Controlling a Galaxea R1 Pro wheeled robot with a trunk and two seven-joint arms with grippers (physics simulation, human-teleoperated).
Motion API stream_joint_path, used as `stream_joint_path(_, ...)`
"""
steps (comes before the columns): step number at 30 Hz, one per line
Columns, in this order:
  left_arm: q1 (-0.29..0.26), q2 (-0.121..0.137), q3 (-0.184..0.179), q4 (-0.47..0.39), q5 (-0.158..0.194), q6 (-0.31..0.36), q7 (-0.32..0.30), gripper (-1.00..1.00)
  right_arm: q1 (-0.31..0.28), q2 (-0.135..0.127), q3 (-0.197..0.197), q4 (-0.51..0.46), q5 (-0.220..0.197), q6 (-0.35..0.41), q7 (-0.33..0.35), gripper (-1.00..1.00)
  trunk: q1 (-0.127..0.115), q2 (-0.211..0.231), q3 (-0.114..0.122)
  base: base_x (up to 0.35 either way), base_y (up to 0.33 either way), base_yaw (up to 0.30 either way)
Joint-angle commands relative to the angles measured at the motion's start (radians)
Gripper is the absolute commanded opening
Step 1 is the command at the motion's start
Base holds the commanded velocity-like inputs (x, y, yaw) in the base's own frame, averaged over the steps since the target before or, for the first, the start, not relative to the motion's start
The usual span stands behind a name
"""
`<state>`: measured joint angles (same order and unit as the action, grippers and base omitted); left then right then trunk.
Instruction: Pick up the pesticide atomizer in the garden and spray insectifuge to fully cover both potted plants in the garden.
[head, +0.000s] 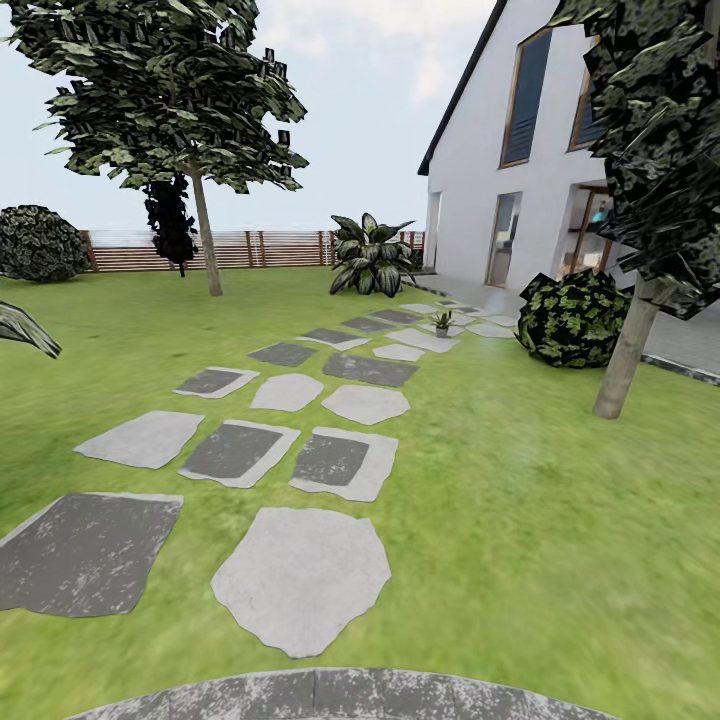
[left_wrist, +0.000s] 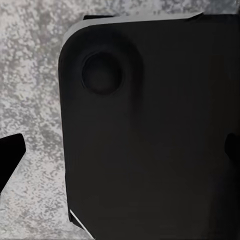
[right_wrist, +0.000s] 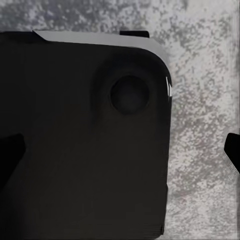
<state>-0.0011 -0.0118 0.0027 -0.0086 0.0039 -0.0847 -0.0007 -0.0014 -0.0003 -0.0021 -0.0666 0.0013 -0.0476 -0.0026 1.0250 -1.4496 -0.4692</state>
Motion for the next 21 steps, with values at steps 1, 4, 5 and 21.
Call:
stream_joint_path(1, 0.000, -0.001, 0.000, -0.004, -0.001, -0.008, 0.000, 1.00, 0.000, -0.002, -0.001, -0.001, 0.000, -0.008, 0.000, 1.00, 0.000, 0.000, -0.001, 0.000, 0.000, 0.000)
stream_joint_path(4, -0.001, -0.001, -0.003, -0.018, -0.005, -0.025, -0.001, 1.00, 0.000, -0.008, -0.003, -0.003, 0.000, -0.025, 0.000, 1.00, 0.000, 0.000, -0.001, 0.000, 0.000, 0.000)
stream_joint_path(5, -0.001, 0.001, -0.004, -0.024, -0.006, -0.031, -0.002, 1.00, 0.000, -0.011, -0.003, -0.006, -0.001, -0.031, 0.000, 1.00, 0.000, 0.000, -0.001, 0.000, 0.000, 0.000)
stream_joint_path(21, -0.031, 0.013, -0.005, -0.227, -0.010, -0.113, -0.002, 1.00, -0.001, -0.045, -0.006, -0.319, -0.001, -0.152, 0.000, 1.00, 0.000, 0.000, -0.001, 0.000, 0.000, 0.000)
